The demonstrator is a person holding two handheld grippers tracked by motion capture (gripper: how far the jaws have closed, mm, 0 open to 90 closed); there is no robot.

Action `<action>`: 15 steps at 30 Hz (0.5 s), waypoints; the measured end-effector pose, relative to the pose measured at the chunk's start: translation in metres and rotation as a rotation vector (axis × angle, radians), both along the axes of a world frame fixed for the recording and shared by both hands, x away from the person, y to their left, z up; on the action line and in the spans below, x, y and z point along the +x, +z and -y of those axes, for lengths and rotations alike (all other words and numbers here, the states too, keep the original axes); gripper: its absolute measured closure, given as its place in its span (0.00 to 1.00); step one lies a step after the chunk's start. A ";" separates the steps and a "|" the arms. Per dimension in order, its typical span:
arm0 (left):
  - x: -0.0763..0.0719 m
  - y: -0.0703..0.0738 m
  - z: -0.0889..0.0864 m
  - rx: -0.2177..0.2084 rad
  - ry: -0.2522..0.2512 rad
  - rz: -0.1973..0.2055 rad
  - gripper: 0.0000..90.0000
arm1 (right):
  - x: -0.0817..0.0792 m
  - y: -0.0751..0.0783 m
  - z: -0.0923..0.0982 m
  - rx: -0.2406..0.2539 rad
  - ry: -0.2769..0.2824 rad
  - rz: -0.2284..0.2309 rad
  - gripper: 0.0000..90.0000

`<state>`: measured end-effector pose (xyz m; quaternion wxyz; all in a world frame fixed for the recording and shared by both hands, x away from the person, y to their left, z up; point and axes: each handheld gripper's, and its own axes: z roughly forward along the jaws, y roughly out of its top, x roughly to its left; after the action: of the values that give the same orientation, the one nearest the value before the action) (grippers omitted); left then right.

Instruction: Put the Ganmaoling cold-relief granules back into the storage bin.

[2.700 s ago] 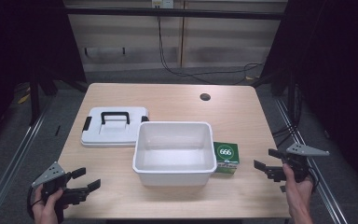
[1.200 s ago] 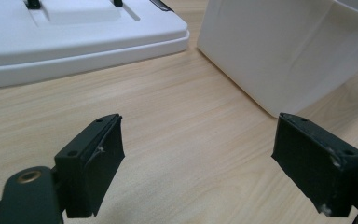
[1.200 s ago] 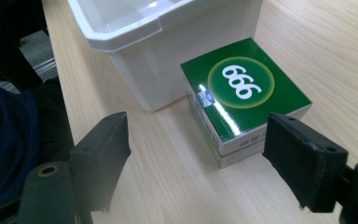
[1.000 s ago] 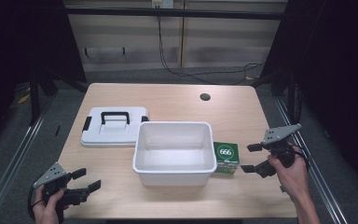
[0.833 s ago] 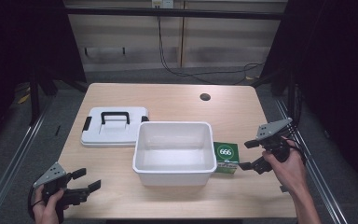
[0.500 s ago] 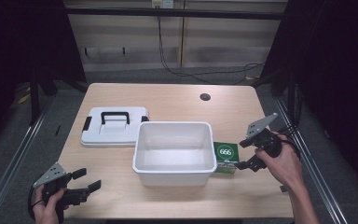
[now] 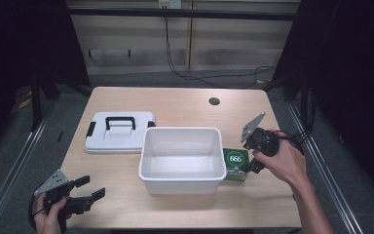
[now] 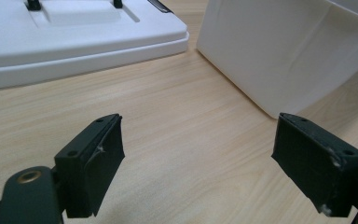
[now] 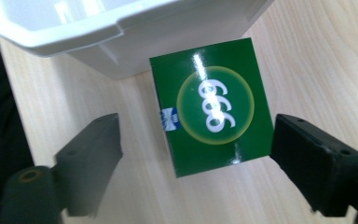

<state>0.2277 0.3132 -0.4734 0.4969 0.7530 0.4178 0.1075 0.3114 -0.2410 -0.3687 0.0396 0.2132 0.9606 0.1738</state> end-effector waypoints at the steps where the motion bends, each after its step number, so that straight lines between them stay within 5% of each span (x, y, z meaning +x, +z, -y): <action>1: 0.000 0.000 0.000 0.001 0.000 0.001 0.18 | 0.002 -0.001 -0.002 -0.016 0.006 -0.001 0.15; 15: 0.000 0.000 0.000 0.003 -0.003 0.003 0.18 | 0.026 -0.017 -0.022 -0.191 0.132 -0.075 0.11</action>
<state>0.2278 0.3134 -0.4733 0.4967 0.7542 0.4156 0.1082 0.3376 -0.2186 -0.3861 0.0124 0.1511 0.9855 0.0757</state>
